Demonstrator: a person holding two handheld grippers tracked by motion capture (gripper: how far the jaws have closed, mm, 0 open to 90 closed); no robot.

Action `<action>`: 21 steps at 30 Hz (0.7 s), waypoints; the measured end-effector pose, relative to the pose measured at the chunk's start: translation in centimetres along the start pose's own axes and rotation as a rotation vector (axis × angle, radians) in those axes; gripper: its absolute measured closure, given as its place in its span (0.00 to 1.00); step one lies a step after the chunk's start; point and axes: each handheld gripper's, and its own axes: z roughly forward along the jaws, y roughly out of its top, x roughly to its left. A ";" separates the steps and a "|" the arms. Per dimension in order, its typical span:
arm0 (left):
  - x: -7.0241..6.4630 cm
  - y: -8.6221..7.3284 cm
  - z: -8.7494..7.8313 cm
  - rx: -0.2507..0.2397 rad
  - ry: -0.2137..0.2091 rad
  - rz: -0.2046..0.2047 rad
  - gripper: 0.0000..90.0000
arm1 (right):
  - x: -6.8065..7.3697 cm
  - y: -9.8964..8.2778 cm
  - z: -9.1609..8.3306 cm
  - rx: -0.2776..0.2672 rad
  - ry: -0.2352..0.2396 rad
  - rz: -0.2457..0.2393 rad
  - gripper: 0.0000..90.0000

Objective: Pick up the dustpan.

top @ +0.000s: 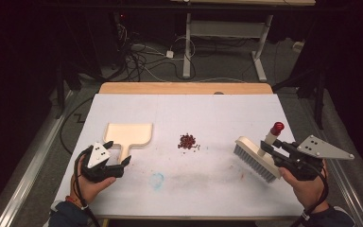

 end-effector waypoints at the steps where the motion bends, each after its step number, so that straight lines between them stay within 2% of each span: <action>1: -0.1 0.0 0.1 0.004 0.000 0.005 0.21 | 0.0 0.0 0.0 -0.004 0.005 -0.003 0.78; 3: -0.2 -0.1 0.1 0.019 -0.004 0.009 0.22 | 0.0 0.0 0.1 -0.006 0.011 -0.010 0.78; 6: -0.4 -0.4 -0.1 0.043 0.016 0.011 0.22 | 0.0 0.1 0.3 -0.003 0.015 -0.015 0.78; 8: -0.3 -0.6 -0.4 0.050 0.021 -0.004 0.22 | -0.1 0.2 0.6 0.002 0.017 -0.016 0.78; 10: -0.5 -0.5 -0.8 0.054 0.050 -0.041 0.21 | -0.2 0.3 1.0 -0.003 0.019 -0.019 0.78; 13: -1.0 0.3 -1.4 0.087 0.092 -0.079 0.21 | -0.2 0.6 1.2 -0.009 0.024 -0.023 0.78; 15: -1.4 0.8 -1.6 0.090 0.084 -0.099 0.22 | 0.0 0.7 1.3 -0.010 0.028 -0.019 0.78; 17: -1.5 1.3 -1.4 0.113 0.067 -0.112 0.22 | 0.0 0.8 1.4 -0.014 0.034 -0.019 0.78; 19: -1.5 2.0 -0.9 0.155 0.054 -0.117 0.24 | 0.1 1.0 1.5 -0.015 0.031 -0.018 0.78; 21: -1.2 2.6 0.0 0.193 0.034 -0.158 0.24 | 0.0 1.0 1.7 -0.017 0.033 -0.018 0.78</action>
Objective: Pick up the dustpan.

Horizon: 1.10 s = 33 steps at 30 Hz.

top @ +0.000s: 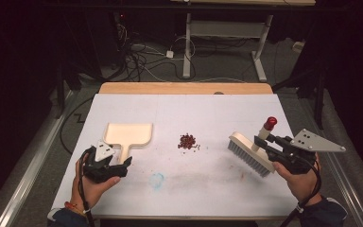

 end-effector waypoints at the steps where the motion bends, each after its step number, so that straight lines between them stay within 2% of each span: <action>1: 0.2 0.5 0.5 0.032 0.005 -0.029 0.24 | 0.0 0.0 0.1 0.005 -0.007 0.007 0.78; 2: 0.4 0.9 1.1 0.071 -0.003 -0.062 0.25 | -0.1 0.0 0.2 0.007 -0.012 0.008 0.78; 3: 0.6 1.2 1.6 0.087 -0.002 -0.087 0.25 | -0.1 0.0 0.3 0.011 -0.017 0.009 0.78; 4: 0.7 1.4 2.1 0.103 0.019 -0.086 0.25 | -0.1 0.0 0.4 0.012 -0.022 0.008 0.78; 5: 0.7 1.5 2.7 0.127 0.061 -0.089 0.26 | -0.1 0.0 0.4 0.014 -0.021 0.006 0.78; 6: 0.9 1.5 3.1 0.138 0.080 -0.105 0.26 | -0.1 0.0 0.5 0.016 -0.020 0.005 0.78; 8: 1.4 1.4 3.7 0.154 0.095 -0.144 0.26 | 0.0 -0.1 0.5 0.018 -0.019 0.005 0.78; 11: 2.0 0.9 4.7 0.204 0.135 -0.160 0.26 | -0.1 -0.3 0.6 0.023 -0.017 0.005 0.78; 14: 2.7 0.5 5.9 0.229 0.094 -0.213 0.28 | -0.1 -0.4 0.5 0.029 -0.019 0.007 0.78; 16: 2.9 0.4 6.8 0.253 0.103 -0.213 0.29 | -0.1 -0.5 0.5 0.033 -0.025 0.007 0.78; 18: 3.2 0.4 7.3 0.247 0.086 -0.230 0.32 | -0.1 -0.4 0.5 0.034 -0.024 0.008 0.78; 21: 3.4 0.6 7.7 0.233 0.070 -0.224 0.36 | 0.0 -0.4 0.7 0.035 -0.021 0.009 0.78; 25: 3.7 0.8 7.9 0.222 0.044 -0.190 0.52 | 0.0 -0.4 0.9 0.042 -0.018 0.003 0.78; 27: 3.9 0.9 7.9 0.222 0.032 -0.179 0.56 | -0.1 -0.4 1.0 0.041 -0.022 0.004 0.78; 30: 4.2 0.9 7.8 0.224 0.023 -0.158 0.67 | -0.3 -0.4 1.2 0.039 -0.023 0.017 0.78; 33: 4.3 1.0 7.8 0.226 0.015 -0.144 0.70 | -0.5 -0.4 1.5 0.035 -0.021 0.030 0.78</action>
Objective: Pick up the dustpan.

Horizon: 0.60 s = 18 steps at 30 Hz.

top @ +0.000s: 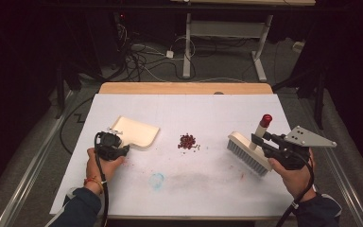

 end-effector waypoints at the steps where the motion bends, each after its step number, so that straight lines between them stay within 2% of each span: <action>1: 0.0 0.0 0.0 0.001 0.000 0.004 0.70 | 0.0 0.0 0.1 0.001 0.001 -0.001 0.78; 8: 0.3 0.1 -0.3 0.013 -0.004 0.025 0.70 | 0.1 -0.1 0.9 0.020 0.007 -0.008 0.78; 18: 0.4 0.0 -1.6 -0.001 -0.003 0.068 0.71 | -0.2 -0.4 0.3 0.022 -0.007 -0.005 0.78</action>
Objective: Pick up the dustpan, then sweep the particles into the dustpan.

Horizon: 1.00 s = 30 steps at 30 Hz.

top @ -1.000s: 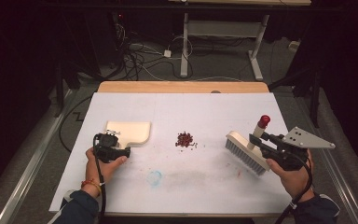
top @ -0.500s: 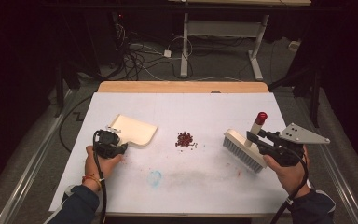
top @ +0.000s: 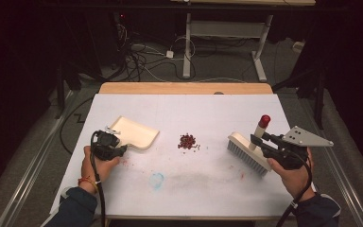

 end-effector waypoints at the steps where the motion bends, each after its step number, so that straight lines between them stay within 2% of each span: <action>1: 0.0 0.0 -0.2 -0.006 0.001 0.010 0.71 | -0.1 -0.1 0.0 0.000 -0.004 0.002 0.78; 7: -0.3 -0.5 -1.7 -0.011 -0.008 0.060 0.71 | -0.3 -0.1 0.1 -0.002 -0.014 0.012 0.78; 9: -0.5 -0.8 -2.3 -0.012 -0.028 0.072 0.71 | -0.4 -0.2 0.3 0.003 -0.015 0.008 0.78; 16: -2.3 -2.4 -4.2 -0.002 -0.080 0.152 0.71 | -0.6 0.1 1.3 0.000 -0.008 0.011 0.78; 18: -3.0 -2.9 -4.3 0.014 -0.100 0.174 0.71 | -0.7 0.2 1.8 0.002 -0.006 0.013 0.78; 23: -4.5 -3.5 -4.4 0.040 -0.119 0.236 0.71 | -0.6 0.8 3.3 0.008 -0.002 0.005 0.78; 26: -5.6 -3.5 -4.1 0.061 -0.155 0.273 0.71 | -0.6 1.1 4.3 0.009 -0.003 0.000 0.78; 30: -6.5 -3.4 -4.0 0.063 -0.173 0.292 0.71 | -0.5 2.0 6.1 -0.001 -0.004 0.008 0.78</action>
